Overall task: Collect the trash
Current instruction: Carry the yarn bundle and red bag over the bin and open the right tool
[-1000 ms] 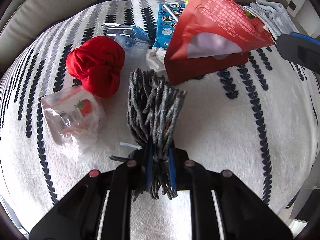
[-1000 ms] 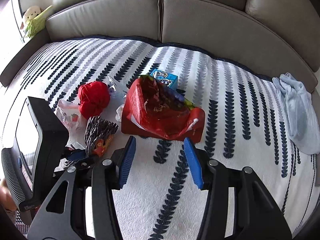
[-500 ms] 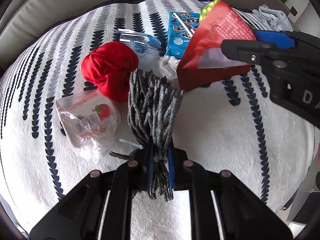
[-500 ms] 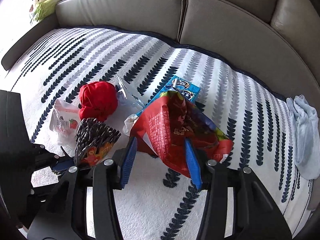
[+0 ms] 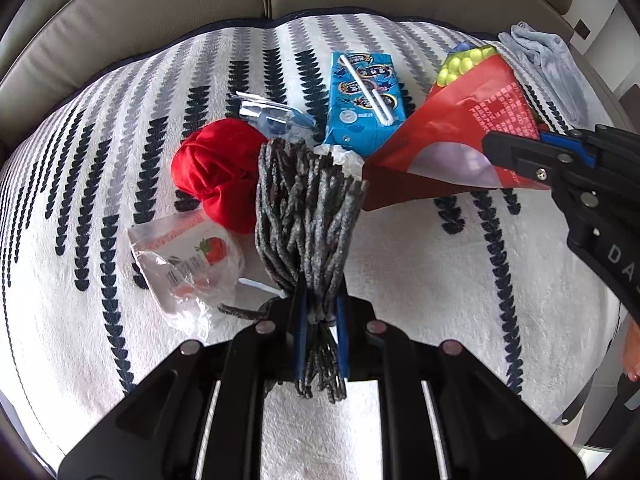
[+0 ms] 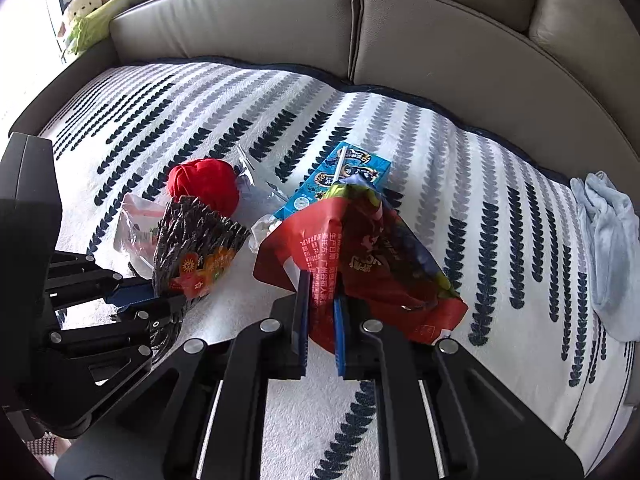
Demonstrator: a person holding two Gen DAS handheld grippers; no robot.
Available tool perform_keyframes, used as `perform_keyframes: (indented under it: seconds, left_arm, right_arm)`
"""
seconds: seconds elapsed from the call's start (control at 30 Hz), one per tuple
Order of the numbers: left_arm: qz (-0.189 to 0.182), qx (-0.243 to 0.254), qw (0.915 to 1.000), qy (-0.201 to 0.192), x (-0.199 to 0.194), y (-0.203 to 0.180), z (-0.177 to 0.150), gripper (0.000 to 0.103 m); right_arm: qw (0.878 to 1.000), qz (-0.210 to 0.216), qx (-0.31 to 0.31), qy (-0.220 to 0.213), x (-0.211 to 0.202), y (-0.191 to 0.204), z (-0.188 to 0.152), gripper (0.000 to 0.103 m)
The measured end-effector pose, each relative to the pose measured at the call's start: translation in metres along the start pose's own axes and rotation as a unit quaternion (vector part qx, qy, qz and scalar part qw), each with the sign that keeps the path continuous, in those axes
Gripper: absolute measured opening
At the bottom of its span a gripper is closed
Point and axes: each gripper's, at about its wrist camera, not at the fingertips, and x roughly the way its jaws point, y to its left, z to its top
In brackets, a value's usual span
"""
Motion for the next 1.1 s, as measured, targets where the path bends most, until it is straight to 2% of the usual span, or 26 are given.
perform_keyframes:
  seconds: [0.13, 0.3, 0.43, 0.63, 0.83, 1.0, 1.1]
  left_arm:
    - [-0.002, 0.017, 0.9998, -0.003, -0.009, -0.016, 0.000, 0.013]
    - [-0.011, 0.053, 0.9985, -0.003, -0.017, -0.052, -0.001, 0.013]
    - [-0.025, 0.097, 0.9950, -0.005, -0.024, -0.099, -0.002, 0.013]
    - [-0.052, 0.174, 0.9834, -0.012, -0.034, -0.192, -0.007, 0.013]
    - [-0.058, 0.230, 0.9710, -0.033, -0.051, -0.306, -0.027, 0.013]
    - [-0.063, 0.258, 0.9634, -0.038, -0.063, -0.390, -0.061, 0.013]
    - [-0.071, 0.290, 0.9539, -0.035, -0.068, -0.442, -0.088, 0.013]
  right_arm:
    - [1.000, -0.007, 0.026, -0.010, -0.022, -0.015, -0.013, 0.009]
    - [0.997, -0.027, 0.066, -0.017, -0.054, -0.043, -0.044, 0.009]
    - [0.993, -0.053, 0.105, -0.017, -0.082, -0.073, -0.078, 0.009]
    - [0.979, -0.102, 0.177, -0.018, -0.129, -0.124, -0.146, 0.009]
    - [0.950, -0.162, 0.268, -0.021, -0.187, -0.175, -0.234, 0.009]
    - [0.909, -0.213, 0.359, -0.018, -0.235, -0.216, -0.320, 0.009]
    - [0.880, -0.241, 0.409, -0.013, -0.261, -0.237, -0.375, 0.009]
